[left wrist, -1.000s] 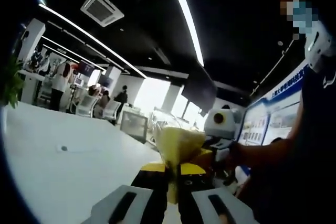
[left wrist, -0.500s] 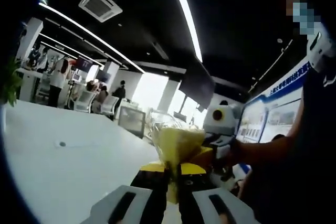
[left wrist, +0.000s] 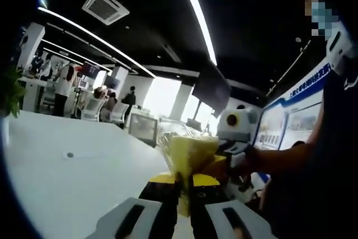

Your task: Compare the silicone blocks by pressing each to a similar depth, holding the contact briefly, and releasing to observe deformation and rebound differences across the visible hardness samples.

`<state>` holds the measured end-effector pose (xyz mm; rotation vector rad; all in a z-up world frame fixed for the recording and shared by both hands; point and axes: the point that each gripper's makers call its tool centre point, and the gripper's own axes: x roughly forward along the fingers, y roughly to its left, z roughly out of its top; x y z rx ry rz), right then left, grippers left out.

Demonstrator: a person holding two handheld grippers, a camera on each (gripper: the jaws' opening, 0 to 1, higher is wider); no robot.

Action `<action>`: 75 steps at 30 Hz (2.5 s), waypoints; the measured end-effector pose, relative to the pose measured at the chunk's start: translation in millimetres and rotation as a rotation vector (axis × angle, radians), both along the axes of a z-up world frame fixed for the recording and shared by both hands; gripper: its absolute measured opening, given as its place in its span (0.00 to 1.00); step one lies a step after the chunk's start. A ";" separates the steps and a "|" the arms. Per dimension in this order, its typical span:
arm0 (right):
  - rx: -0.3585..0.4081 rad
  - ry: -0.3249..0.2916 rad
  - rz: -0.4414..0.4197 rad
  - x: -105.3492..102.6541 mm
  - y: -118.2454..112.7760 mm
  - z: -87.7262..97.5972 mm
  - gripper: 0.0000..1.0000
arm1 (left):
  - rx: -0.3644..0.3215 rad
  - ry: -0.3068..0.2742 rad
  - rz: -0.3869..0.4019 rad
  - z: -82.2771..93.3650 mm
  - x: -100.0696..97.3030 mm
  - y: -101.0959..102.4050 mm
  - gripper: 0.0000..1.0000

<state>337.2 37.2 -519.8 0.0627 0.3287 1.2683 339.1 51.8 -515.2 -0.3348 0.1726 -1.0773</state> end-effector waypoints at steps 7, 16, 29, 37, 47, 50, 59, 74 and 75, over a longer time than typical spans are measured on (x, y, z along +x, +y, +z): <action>0.002 0.006 0.011 1.8 7.2 0.8 0.00 | 0.009 0.001 0.010 0.5 3.2 6.8 0.05; -0.005 -0.015 0.055 7.6 19.9 3.8 0.00 | 0.030 -0.005 0.036 4.5 6.9 17.9 0.03; 0.016 -0.012 0.117 7.4 34.9 4.2 0.00 | 0.036 0.010 0.084 3.5 7.8 35.3 0.04; 0.015 -0.001 0.119 12.8 37.6 4.0 0.00 | 0.048 0.021 0.104 3.3 13.8 36.6 0.03; 0.020 -0.016 0.129 18.4 44.3 -0.5 0.00 | 0.057 0.029 0.132 -0.6 18.3 43.5 0.02; 0.023 -0.017 0.129 17.4 43.9 -1.9 0.00 | 0.065 0.026 0.130 -0.6 17.7 42.6 0.02; 0.049 -0.017 0.121 16.6 46.0 -1.1 0.03 | 0.048 0.035 0.143 -0.4 16.0 46.4 0.02; 0.098 0.104 0.110 14.2 48.4 -1.6 0.01 | 0.028 0.061 0.139 -1.1 14.6 49.1 0.02; 0.090 0.115 0.109 17.0 48.0 -3.8 0.03 | 0.033 0.063 0.139 -2.3 14.9 48.9 0.02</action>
